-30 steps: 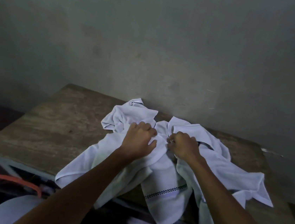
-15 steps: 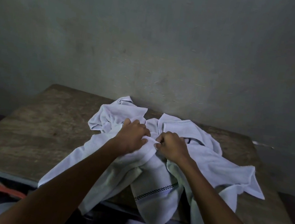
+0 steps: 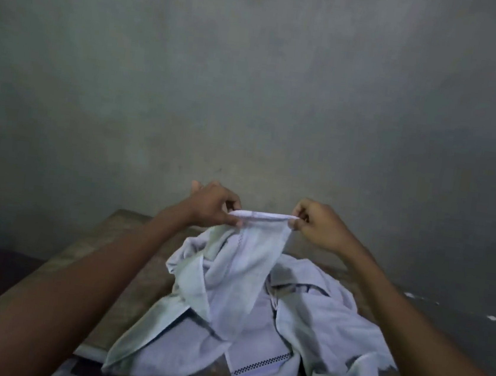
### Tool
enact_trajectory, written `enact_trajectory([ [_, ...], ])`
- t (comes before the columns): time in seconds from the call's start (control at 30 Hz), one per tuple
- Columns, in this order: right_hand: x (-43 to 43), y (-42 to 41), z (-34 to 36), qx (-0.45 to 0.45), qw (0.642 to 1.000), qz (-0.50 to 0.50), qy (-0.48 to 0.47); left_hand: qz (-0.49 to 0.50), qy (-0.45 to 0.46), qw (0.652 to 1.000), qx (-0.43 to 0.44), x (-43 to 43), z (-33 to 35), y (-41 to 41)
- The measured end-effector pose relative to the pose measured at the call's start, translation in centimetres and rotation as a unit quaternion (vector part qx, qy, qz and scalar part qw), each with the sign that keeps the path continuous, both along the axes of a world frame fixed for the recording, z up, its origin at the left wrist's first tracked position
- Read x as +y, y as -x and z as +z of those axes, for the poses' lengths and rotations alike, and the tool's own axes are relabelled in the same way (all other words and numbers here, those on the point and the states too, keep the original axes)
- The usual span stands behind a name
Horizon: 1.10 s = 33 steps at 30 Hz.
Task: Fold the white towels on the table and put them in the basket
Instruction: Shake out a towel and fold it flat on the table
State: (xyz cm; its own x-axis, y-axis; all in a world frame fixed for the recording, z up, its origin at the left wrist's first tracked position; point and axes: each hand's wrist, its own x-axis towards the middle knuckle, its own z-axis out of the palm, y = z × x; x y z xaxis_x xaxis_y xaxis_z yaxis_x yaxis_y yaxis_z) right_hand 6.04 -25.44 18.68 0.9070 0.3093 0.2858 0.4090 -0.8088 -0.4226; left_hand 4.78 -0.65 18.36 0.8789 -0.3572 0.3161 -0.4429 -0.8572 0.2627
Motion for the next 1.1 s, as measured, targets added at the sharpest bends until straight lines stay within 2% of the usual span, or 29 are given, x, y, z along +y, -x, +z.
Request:
enact_trajectory([
  [0.3,-1.6,2.1,15.0,-0.124,0.992,0.029,0.022,0.001,0.046,0.999,-0.004,0.5,12.0,1.8],
  [0.43,-3.2,3.2,17.5,-0.145,0.989,0.019,0.020,-0.051,0.127,0.990,0.027,0.4,14.4,2.6],
  [0.7,-4.7,4.3,17.9,-0.095,0.995,0.000,-0.024,-0.135,0.256,0.947,0.139,-2.0,16.3,4.6],
  [0.83,-5.0,4.9,17.2,-0.044,0.996,0.011,-0.081,-0.143,0.288,0.940,0.117,-2.8,15.4,4.0],
  [1.0,-3.4,5.3,15.1,0.088,0.985,0.090,-0.121,-0.142,0.292,0.943,0.075,-4.8,14.8,3.7],
  [1.1,-2.3,5.6,13.8,0.101,0.981,0.117,-0.116,-0.152,0.272,0.948,0.063,-5.7,15.1,4.1],
])
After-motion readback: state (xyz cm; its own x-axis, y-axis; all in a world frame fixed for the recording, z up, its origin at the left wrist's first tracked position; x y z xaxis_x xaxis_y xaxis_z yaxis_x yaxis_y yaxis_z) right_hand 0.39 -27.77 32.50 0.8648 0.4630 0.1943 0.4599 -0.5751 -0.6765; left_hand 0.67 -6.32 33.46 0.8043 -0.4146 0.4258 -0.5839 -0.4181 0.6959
